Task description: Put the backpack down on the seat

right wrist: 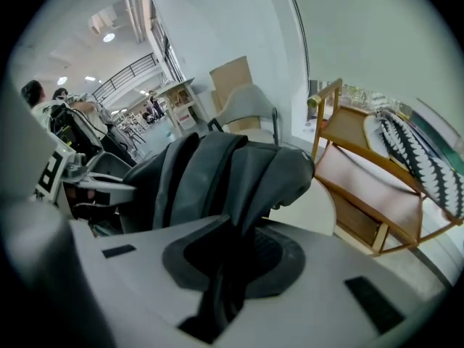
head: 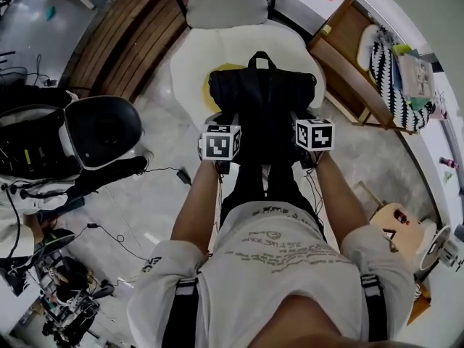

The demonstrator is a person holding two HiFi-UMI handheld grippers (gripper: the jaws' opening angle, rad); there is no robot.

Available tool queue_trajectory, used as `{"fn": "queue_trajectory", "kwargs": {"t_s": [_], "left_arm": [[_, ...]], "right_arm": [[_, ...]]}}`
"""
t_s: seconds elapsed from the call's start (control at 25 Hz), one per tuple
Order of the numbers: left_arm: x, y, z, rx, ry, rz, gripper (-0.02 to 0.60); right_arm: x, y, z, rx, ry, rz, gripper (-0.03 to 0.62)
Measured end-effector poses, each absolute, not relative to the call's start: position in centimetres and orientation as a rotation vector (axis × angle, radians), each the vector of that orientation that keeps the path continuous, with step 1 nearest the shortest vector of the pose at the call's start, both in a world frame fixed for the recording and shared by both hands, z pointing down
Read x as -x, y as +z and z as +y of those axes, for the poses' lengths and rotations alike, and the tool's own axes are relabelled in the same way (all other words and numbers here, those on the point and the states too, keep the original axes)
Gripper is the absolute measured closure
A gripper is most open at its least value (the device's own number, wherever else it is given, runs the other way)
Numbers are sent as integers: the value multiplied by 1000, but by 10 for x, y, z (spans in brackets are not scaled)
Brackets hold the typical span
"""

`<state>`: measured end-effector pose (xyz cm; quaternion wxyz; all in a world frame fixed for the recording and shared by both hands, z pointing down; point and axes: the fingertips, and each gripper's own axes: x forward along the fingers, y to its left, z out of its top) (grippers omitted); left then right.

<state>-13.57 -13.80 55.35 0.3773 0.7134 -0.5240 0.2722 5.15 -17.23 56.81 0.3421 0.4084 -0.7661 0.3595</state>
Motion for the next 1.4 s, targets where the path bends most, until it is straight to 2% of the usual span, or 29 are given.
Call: {"fn": "queue_trajectory", "kwargs": {"t_s": [0.92, 1.4], "left_arm": [[136, 796, -175, -1842, 950, -1029, 514], [118, 888, -174, -1770, 1037, -949, 505]], "right_arm": [[-63, 816, -176, -1105, 1227, -1675, 539], [-83, 896, -148, -1207, 1377, -1521, 539]]}}
